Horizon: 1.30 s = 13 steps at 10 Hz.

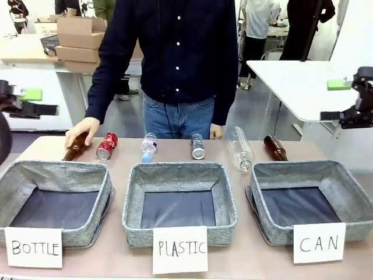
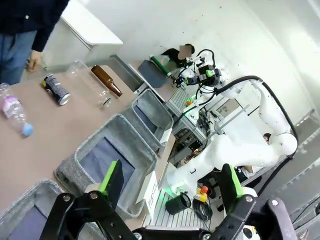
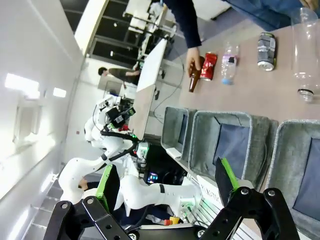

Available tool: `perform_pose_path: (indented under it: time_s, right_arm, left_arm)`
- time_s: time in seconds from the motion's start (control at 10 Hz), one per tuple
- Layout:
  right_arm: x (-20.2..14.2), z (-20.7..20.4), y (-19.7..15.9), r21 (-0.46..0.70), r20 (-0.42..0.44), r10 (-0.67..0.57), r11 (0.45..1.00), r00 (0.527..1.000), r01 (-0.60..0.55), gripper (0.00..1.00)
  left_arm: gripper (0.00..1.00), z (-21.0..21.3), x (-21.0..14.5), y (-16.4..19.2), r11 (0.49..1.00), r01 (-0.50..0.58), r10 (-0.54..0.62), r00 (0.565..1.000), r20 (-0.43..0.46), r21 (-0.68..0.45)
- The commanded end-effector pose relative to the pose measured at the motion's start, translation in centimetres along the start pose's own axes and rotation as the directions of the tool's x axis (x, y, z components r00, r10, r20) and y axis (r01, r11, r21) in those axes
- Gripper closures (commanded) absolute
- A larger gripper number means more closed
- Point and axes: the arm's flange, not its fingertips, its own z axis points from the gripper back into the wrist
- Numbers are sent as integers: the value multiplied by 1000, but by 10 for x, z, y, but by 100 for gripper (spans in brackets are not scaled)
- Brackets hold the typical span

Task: Sort the can waste into the basket.
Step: Pick up the can waste from the table and place it in the right Fabric basket.

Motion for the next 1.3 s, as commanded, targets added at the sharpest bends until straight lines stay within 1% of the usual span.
perform_pose_path:
  time_s: [0.0, 0.1, 0.2, 0.3, 0.4, 0.5, 0.6, 0.7, 0.8, 0.9, 1.0, 1.1, 1.2]
  right_arm:
    - [7, -1, -1, 17, 17, 31, 999, 999, -31, 0]
    - [7, -1, -1, 17, 17, 31, 999, 999, -31, 0]
    - [0, 1, 0, -3, 2, 0, 1000, 1000, 0, 0]
    - [9, -19, 1, -305, -36, 12, 952, 999, -22, 0]
    - [27, -43, 0, -601, -61, 41, 796, 997, -69, 0]
    - [51, -64, -6, -800, -100, 51, 590, 994, -111, 0]
    - [70, -80, -13, -904, -145, 71, 396, 987, -162, 0]
    - [87, -94, -24, -950, -193, 89, 232, 977, -209, 0]
    - [98, -106, -34, -965, -221, 73, 124, 972, -229, 0]
    - [100, -115, -37, -962, -245, 75, 109, 967, -252, 0]
    - [93, -116, -32, -944, -243, 107, 204, 964, -260, 0]
    - [90, -112, -37, -838, -155, 266, 474, 951, -270, 0]
    - [90, -112, -37, -838, -155, 266, 474, 951, -270, 0]
  left_arm:
    - [0, -1, 3, -1, 999, 35, -35, 999, 14, -5]
    - [0, -1, 3, -1, 999, 35, -35, 999, 14, -5]
    - [0, -1, 3, -1, 999, 35, -35, 999, 14, -5]
    - [0, -1, 3, -1, 999, 35, -35, 999, 14, -5]
    - [0, -1, 3, -1, 999, 35, -35, 999, 14, -5]
    - [0, -1, 3, -1, 999, 35, -35, 999, 14, -5]
    - [0, -1, 3, -1, 999, 35, -35, 999, 14, -5]
    - [0, -1, 3, -1, 999, 35, -35, 999, 14, -5]
    - [0, -1, 3, -1, 999, 35, -35, 999, 14, -5]
    - [0, -1, 3, -1, 999, 35, -35, 999, 14, -5]
    - [0, -1, 3, -1, 999, 35, -35, 999, 14, -5]
    - [0, -1, 3, -1, 999, 35, -35, 999, 14, -5]
    - [0, -1, 3, -1, 999, 35, -35, 999, 14, -5]
